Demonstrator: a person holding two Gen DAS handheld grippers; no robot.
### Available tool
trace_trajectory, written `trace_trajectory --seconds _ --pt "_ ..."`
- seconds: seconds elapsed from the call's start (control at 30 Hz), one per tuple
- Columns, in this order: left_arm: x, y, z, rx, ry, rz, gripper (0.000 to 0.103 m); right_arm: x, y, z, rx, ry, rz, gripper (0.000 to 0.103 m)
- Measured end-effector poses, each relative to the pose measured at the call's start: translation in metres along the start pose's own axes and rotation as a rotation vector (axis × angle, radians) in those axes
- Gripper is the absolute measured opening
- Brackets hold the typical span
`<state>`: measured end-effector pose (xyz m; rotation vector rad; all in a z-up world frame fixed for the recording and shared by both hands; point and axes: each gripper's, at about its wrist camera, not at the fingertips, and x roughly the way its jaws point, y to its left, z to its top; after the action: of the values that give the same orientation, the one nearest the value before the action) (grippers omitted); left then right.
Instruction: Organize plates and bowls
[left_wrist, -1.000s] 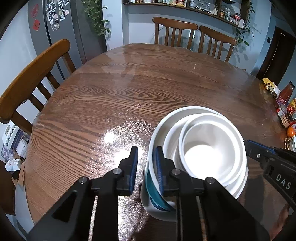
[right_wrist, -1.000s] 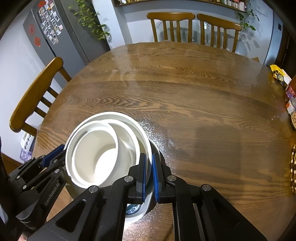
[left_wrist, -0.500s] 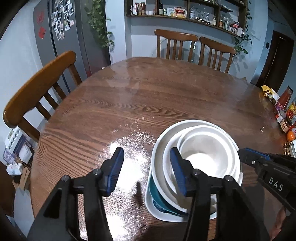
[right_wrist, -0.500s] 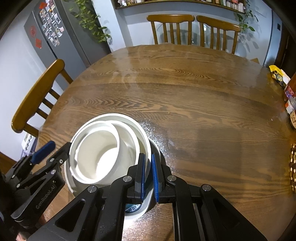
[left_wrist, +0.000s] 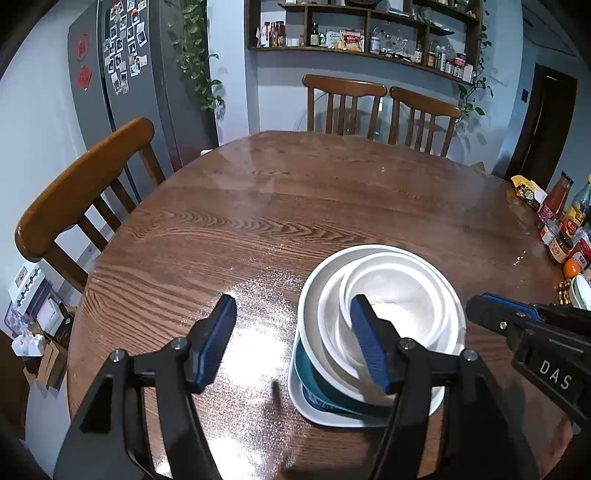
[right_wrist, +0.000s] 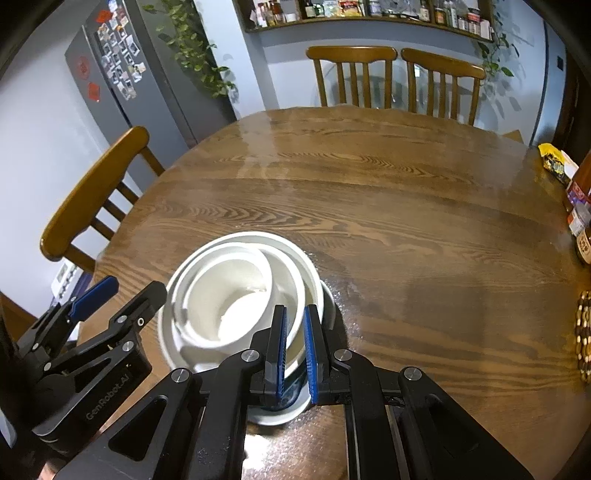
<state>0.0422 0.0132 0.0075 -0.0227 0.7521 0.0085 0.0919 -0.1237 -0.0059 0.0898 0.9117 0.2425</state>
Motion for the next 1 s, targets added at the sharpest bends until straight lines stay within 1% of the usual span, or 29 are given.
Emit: trace_trajectory --seconds 0.03,0.1,0.17,0.23,0.3,0.4,0.43,0.47,0.5,0.57,0.63,0.77,0.87,0.93,1.0 --pt "-0.002 0.0 -0.001 0.0 -0.005 0.0 0.075 -0.003 0.001 -0.002 -0.003 -0.005 0.003 0.011" --pt "-0.009 0.002 -0.004 0.002 -0.028 0.0 0.078 -0.008 0.003 -0.005 -0.012 -0.015 0.009 0.011" --pt "-0.016 0.003 -0.007 0.009 -0.046 0.004 0.079 -0.013 0.006 -0.009 -0.023 -0.024 0.018 0.011" --pt "-0.019 0.005 -0.009 0.009 -0.049 0.0 0.081 -0.017 0.007 -0.013 -0.023 -0.026 0.034 0.018" --pt "-0.023 0.007 -0.012 0.007 -0.053 -0.012 0.082 -0.022 0.007 -0.018 -0.025 -0.036 0.052 0.031" --pt "-0.027 0.007 -0.016 0.009 -0.055 -0.026 0.084 -0.028 0.011 -0.025 -0.045 -0.051 0.056 0.035" --pt "-0.029 0.007 -0.018 0.011 -0.058 -0.031 0.086 -0.03 0.012 -0.028 -0.054 -0.055 0.052 0.037" --pt "-0.03 0.005 -0.02 0.015 -0.063 -0.033 0.088 -0.031 0.014 -0.031 -0.065 -0.059 0.045 0.042" --pt "-0.03 0.005 -0.021 0.018 -0.067 -0.033 0.091 -0.033 0.016 -0.035 -0.076 -0.065 0.038 0.049" --pt "-0.031 0.005 -0.024 0.02 -0.067 -0.042 0.093 -0.036 0.019 -0.043 -0.09 -0.071 0.042 0.058" --pt "-0.032 0.006 -0.028 0.02 -0.061 -0.051 0.097 -0.039 0.02 -0.05 -0.1 -0.077 0.049 0.059" --pt "-0.037 0.003 -0.035 0.031 -0.071 -0.058 0.102 -0.041 0.018 -0.061 -0.108 -0.085 0.036 0.059" --pt "-0.042 0.003 -0.04 0.045 -0.089 -0.054 0.102 -0.043 0.016 -0.069 -0.103 -0.089 0.029 0.06" --pt "-0.042 0.004 -0.043 0.045 -0.083 -0.051 0.102 -0.044 0.013 -0.074 -0.099 -0.094 0.026 0.06" --pt "-0.044 0.006 -0.047 0.034 -0.082 -0.074 0.102 -0.048 0.012 -0.079 -0.105 -0.105 0.02 0.06"
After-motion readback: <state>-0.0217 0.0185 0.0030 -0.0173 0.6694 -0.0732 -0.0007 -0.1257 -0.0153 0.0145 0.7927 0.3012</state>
